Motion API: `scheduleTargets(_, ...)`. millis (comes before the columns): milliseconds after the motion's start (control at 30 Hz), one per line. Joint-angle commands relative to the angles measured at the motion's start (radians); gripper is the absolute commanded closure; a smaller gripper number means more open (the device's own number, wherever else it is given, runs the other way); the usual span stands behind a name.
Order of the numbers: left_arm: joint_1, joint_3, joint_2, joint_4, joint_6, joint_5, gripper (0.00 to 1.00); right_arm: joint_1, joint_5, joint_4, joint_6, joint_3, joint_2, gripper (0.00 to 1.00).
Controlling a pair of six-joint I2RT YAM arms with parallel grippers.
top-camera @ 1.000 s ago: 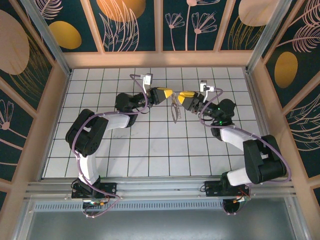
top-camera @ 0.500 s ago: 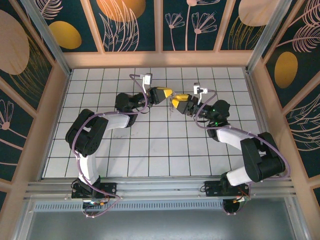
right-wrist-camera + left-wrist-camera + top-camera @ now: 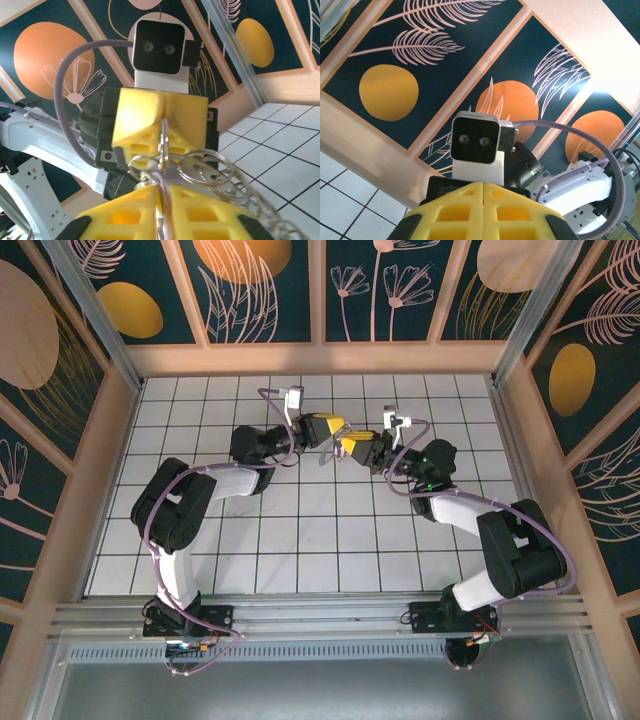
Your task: Put the keys on the keyring
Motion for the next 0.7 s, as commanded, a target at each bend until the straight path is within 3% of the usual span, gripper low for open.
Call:
scheduleTargets(0, -0.002, -0.002, -0.038, 0.048, 0.019, 0.001, 1.00, 0.005, -0.012, 0.050, -0.009, 0.017, 0.001, 0.95)
scheduleTargets(67, -0.002, -0.002, -0.039, 0.046, 0.019, 0.001, 1.00, 0.005, -0.012, 0.049, -0.010, 0.017, 0.003, 1.00)
scheduleTargets(667, -0.009, 0.004, -0.036, 0.048, 0.021, 0.002, 1.00, 0.004, -0.027, 0.027, 0.006, 0.104, 0.139, 1.00)
